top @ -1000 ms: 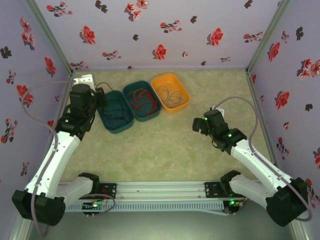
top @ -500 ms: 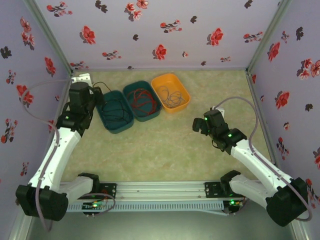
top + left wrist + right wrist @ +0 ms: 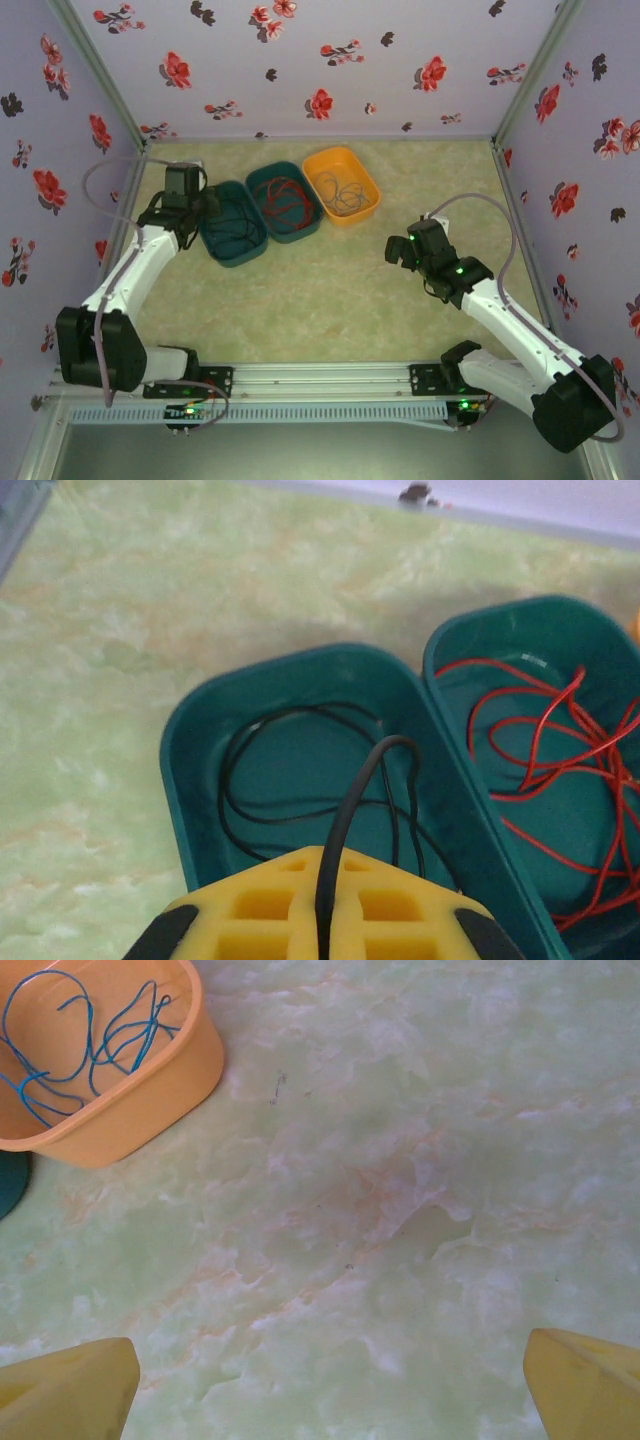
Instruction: Untangle the cables
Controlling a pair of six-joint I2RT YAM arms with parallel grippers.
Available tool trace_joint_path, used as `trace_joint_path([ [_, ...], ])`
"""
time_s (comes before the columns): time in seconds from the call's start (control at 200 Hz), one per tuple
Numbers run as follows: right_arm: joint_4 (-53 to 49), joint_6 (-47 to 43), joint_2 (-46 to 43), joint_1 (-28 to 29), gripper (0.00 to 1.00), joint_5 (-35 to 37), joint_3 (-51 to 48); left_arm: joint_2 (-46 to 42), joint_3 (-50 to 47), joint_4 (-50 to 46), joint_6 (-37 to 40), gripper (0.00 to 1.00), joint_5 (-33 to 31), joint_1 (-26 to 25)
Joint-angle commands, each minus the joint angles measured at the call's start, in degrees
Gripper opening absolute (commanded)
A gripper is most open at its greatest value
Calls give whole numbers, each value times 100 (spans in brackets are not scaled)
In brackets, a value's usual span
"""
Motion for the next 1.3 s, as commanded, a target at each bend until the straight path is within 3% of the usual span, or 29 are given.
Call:
trace_joint_path([
  [0.0, -149, 123, 69, -34, 99, -24, 119, 239, 141, -115, -171, 0, 305, 107],
  [0.385, -170, 94, 135, -30, 99, 1, 196, 1151, 78, 483, -467, 0, 737, 511],
  [0.73, -157, 99, 149, -30, 99, 17, 182, 2192, 479, 887, -442, 2, 782, 526],
  [0.935, -114, 115, 159, -37, 99, 34, 163, 2364, 641, 886, -287, 23, 789, 523],
  [1.295, 20, 81, 191, -34, 99, 40, 161, 1494, 729, 441, -31, 79, 397, 516],
])
